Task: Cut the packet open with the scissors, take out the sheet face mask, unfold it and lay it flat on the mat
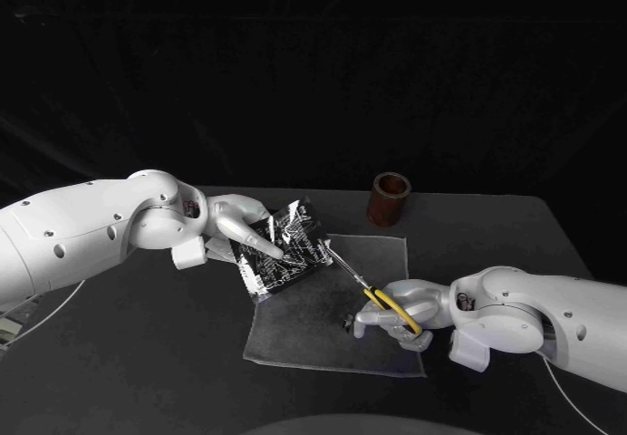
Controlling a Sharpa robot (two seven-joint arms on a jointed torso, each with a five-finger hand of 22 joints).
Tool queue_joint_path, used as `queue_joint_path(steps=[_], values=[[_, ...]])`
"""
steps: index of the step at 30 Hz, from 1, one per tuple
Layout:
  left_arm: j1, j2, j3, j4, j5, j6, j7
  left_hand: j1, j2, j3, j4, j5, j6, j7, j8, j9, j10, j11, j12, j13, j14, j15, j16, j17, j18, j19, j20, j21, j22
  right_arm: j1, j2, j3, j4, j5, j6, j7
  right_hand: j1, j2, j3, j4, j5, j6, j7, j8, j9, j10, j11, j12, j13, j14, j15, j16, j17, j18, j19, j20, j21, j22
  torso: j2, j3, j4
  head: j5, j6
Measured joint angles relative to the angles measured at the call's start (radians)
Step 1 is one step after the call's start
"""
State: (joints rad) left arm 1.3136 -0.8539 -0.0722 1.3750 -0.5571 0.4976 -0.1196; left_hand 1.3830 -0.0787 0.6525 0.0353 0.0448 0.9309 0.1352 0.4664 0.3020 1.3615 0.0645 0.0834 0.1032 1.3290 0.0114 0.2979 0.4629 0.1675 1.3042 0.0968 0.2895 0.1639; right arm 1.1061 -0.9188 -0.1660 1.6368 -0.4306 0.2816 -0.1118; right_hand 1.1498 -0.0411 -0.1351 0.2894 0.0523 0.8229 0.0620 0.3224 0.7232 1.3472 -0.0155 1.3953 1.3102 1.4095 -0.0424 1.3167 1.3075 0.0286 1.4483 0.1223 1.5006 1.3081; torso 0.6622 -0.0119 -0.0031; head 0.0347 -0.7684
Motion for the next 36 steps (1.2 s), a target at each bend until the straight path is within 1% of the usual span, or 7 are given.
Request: queue_joint_path(steps=[5, 14, 25, 30, 32, 34, 36], values=[[0.000, 0.000, 0.000, 0.000, 0.000, 0.001, -0.001, -0.001, -0.001, 0.000, 0.000, 0.000, 0.000, 0.000, 0.004, 0.000, 0.000, 0.000, 0.000, 0.001, 0.000, 0.000, 0.000, 0.000, -0.001, 0.000, 0.000, 0.000, 0.000, 0.000, 0.005, 0.000, 0.001, -0.001, -0.004, 0.000, 0.003, 0.003, -0.025, 0.002, 0.000, -0.005, 0.002, -0.002, -0.009, -0.002, 0.002, 0.005, 0.000, 0.000, 0.000, 0.006, 0.000, 0.000, 0.000, 0.000, 0.000, 0.000, 0.000, 0.0002, -0.0002, 0.001, 0.000], [0.000, 0.001, 0.000, 0.004, -0.001, 0.006, -0.004, -0.001, -0.001, 0.000, 0.000, -0.001, -0.001, -0.001, 0.004, 0.000, 0.000, 0.000, 0.000, 0.001, 0.000, 0.000, 0.000, 0.004, -0.002, 0.000, 0.000, 0.000, 0.002, 0.002, 0.019, 0.001, 0.002, -0.002, -0.029, 0.008, 0.004, 0.004, -0.025, 0.002, 0.000, -0.009, 0.003, -0.002, -0.010, -0.003, 0.003, 0.012, -0.002, -0.002, 0.002, 0.015, 0.001, 0.000, -0.004, 0.004, 0.000, -0.001, 0.000, 0.0003, 0.0005, 0.000, 0.002], [0.001, 0.001, 0.001, 0.010, 0.000, 0.010, -0.006, 0.000, 0.000, 0.000, 0.000, -0.001, 0.001, 0.001, 0.004, 0.000, 0.000, 0.000, 0.000, 0.001, 0.000, 0.000, 0.000, 0.004, -0.006, 0.000, 0.000, 0.000, 0.002, 0.012, 0.048, 0.001, -0.024, -0.005, -0.057, 0.018, 0.008, 0.008, -0.028, 0.004, 0.000, -0.009, 0.003, -0.002, -0.011, -0.003, 0.003, 0.019, -0.002, -0.002, 0.002, 0.031, 0.001, 0.000, -0.006, 0.006, 0.000, 0.000, 0.001, -0.0004, 0.0007, 0.001, 0.004], [0.001, 0.001, 0.001, 0.011, 0.000, 0.011, -0.008, 0.001, 0.000, 0.000, 0.000, -0.001, 0.001, 0.001, 0.004, 0.001, 0.000, 0.001, 0.000, 0.000, 0.000, 0.000, 0.000, 0.003, -0.006, 0.000, 0.000, 0.000, 0.001, 0.013, 0.060, 0.002, -0.032, -0.007, -0.065, 0.021, 0.009, 0.009, -0.031, 0.001, 0.000, -0.009, 0.003, -0.002, -0.018, -0.003, 0.003, 0.021, -0.003, -0.003, 0.004, 0.035, 0.000, 0.000, -0.007, 0.007, 0.000, 0.000, 0.001, -0.0008, 0.0006, 0.001, 0.004], [0.001, 0.001, 0.001, 0.011, 0.000, 0.012, -0.008, 0.001, 0.001, 0.000, 0.000, -0.003, 0.001, 0.001, 0.003, 0.001, -0.001, 0.001, 0.000, 0.000, 0.000, 0.001, 0.000, 0.004, -0.006, 0.000, 0.000, 0.000, 0.002, 0.013, 0.065, 0.003, -0.036, -0.007, -0.069, 0.023, 0.009, 0.009, -0.033, 0.002, 0.000, -0.012, 0.006, -0.002, -0.021, -0.003, 0.003, 0.022, -0.003, -0.003, 0.004, 0.036, 0.000, 0.000, -0.008, 0.007, 0.000, 0.000, 0.001, -0.0008, 0.0005, 0.000, 0.005], [0.001, 0.002, 0.001, 0.013, 0.000, 0.013, -0.009, 0.001, 0.001, 0.000, 0.000, -0.003, 0.001, 0.001, 0.003, 0.001, 0.000, 0.000, 0.000, 0.001, -0.001, 0.002, 0.000, 0.006, -0.007, -0.003, -0.002, 0.004, 0.003, 0.013, 0.071, 0.003, -0.039, -0.007, -0.075, 0.025, 0.009, 0.009, -0.044, 0.002, 0.000, -0.012, 0.006, -0.002, -0.033, -0.003, 0.003, 0.024, -0.003, -0.004, 0.003, 0.037, 0.000, 0.000, -0.015, 0.003, -0.005, 0.000, 0.001, -0.0008, 0.0005, 0.000, 0.006], [0.001, 0.002, 0.001, 0.014, 0.000, 0.014, -0.009, 0.001, 0.001, 0.000, 0.000, -0.003, 0.001, 0.001, 0.002, 0.002, 0.002, -0.002, 0.000, 0.001, -0.001, 0.002, 0.000, 0.006, -0.007, -0.004, -0.003, 0.004, 0.003, 0.014, 0.076, 0.003, -0.043, -0.007, -0.080, 0.029, 0.009, 0.009, -0.049, 0.003, 0.000, -0.012, 0.006, -0.002, -0.038, -0.003, 0.003, 0.024, -0.003, -0.004, 0.003, 0.040, 0.000, 0.000, -0.026, 0.003, -0.012, 0.000, 0.001, -0.0008, 0.0005, 0.000, 0.007]])
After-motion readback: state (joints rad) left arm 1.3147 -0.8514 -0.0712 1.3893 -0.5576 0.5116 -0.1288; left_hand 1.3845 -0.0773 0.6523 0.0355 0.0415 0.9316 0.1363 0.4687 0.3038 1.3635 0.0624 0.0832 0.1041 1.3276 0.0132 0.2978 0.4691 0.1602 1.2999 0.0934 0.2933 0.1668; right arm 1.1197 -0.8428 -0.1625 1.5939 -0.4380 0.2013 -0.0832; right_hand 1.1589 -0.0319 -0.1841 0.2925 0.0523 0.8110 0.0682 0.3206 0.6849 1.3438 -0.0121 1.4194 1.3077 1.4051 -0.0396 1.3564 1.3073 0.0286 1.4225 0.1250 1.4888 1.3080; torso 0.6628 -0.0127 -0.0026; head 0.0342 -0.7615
